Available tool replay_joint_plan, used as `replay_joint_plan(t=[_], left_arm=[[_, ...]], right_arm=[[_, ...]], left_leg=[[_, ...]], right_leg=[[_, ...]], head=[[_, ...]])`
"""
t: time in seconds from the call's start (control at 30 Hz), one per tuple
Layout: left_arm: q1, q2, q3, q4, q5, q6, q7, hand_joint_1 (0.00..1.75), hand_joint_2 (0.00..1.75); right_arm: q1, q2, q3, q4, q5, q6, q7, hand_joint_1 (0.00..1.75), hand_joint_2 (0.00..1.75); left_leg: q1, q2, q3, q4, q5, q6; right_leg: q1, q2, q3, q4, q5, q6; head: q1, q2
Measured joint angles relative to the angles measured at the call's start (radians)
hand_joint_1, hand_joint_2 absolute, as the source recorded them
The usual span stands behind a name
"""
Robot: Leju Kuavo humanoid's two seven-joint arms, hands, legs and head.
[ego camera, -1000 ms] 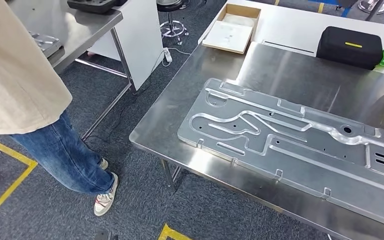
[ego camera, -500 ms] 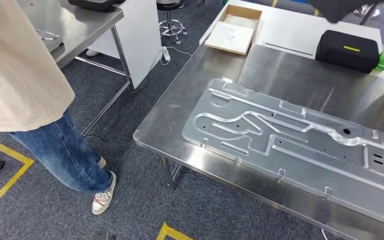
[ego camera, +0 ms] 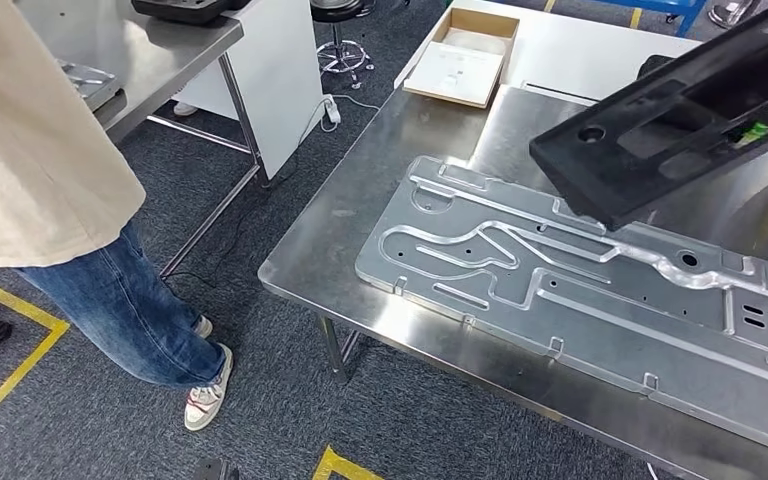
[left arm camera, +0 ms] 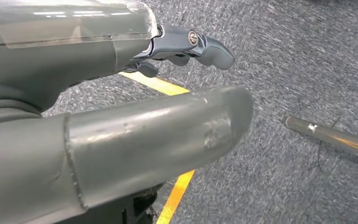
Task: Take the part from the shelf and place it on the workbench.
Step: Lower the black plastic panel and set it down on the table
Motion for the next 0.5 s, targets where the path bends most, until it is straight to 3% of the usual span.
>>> replay_joint_plan(t=[0.07,0.1,0.13,0.17,0.2,0.23,0.3,0.43,0.5], left_arm=[[-0.001,-0.001,0.0,0.0,0.0,0.001,0.0,0.0,0.0],[0.0,-0.002,0.0,0.0,-0.001,0.002,0.0,0.0,0.0],[0.0,-0.002,0.0,0.0,-0.001,0.002,0.0,0.0,0.0],[0.0,-0.003,0.0,0.0,-0.002,0.002,0.0,0.0,0.0],[0.0,-0.003,0.0,0.0,-0.002,0.003,0.0,0.0,0.0],[-0.001,-0.003,0.0,0.0,-0.004,0.004,0.001,0.0,0.0],[-0.004,-0.004,-0.001,0.0,-0.009,0.005,0.002,0.0,0.0],[-0.007,-0.008,-0.005,0.0,-0.018,0.008,0.005,0.0,0.0],[-0.007,-0.008,-0.006,0.0,-0.018,0.008,0.005,0.0,0.0]], right_arm=[[0.111,0.0,-0.106,-0.042,0.044,-0.016,-0.007,0.0,0.0],[0.158,0.0,-0.149,-0.058,0.06,-0.018,-0.011,0.0,0.0],[0.198,0.001,-0.188,-0.072,0.076,-0.019,-0.014,0.0,0.0],[0.242,0.003,-0.229,-0.088,0.099,-0.02,-0.017,0.0,0.0],[0.292,0.008,-0.278,-0.106,0.127,-0.026,-0.023,0.0,0.0],[0.349,0.018,-0.333,-0.125,0.156,-0.037,-0.034,0.0,0.0],[0.484,0.056,-0.461,-0.167,0.205,-0.078,-0.068,0.0,0.0],[0.725,0.141,-0.683,-0.235,0.24,-0.142,-0.14,0.0,0.0],[0.789,0.167,-0.768,-0.259,0.239,-0.142,-0.151,0.0,0.0]], left_leg=[[0.005,-0.001,-0.062,0.136,-0.068,-0.009],[0.007,-0.001,-0.092,0.198,-0.09,-0.011],[0.009,-0.001,-0.107,0.228,-0.093,-0.012],[0.011,-0.001,-0.105,0.219,-0.077,-0.011],[0.012,-0.001,-0.08,0.168,-0.043,-0.008],[0.012,-0.002,-0.044,0.091,-0.005,-0.004],[0.01,-0.005,0.016,-0.038,0.039,0.004],[0.005,-0.015,0.032,-0.081,0.05,0.019],[0.005,-0.017,0.037,-0.099,0.063,0.032]], right_leg=[[0.001,-0.002,-0.001,0.0,0.0,-0.005],[0.001,-0.003,-0.002,0.0,-0.001,-0.005],[0.001,-0.003,-0.002,0.0,-0.001,-0.005],[0.001,-0.004,-0.002,0.0,-0.001,-0.005],[0.001,-0.004,-0.001,0.0,-0.002,-0.004],[0.001,-0.005,0.001,0.0,-0.002,-0.003],[0.004,-0.006,0.003,-0.002,-0.003,0.004],[0.002,-0.013,0.006,-0.011,-0.001,0.03],[-0.002,-0.013,-0.012,0.026,-0.03,0.037]], head=[[0.0,0.0],[0.0,0.0],[0.0,0.0],[0.0,0.0],[0.0,0.0],[0.0,0.0],[0.0,0.0],[0.0,0.0],[0.001,0.0]])
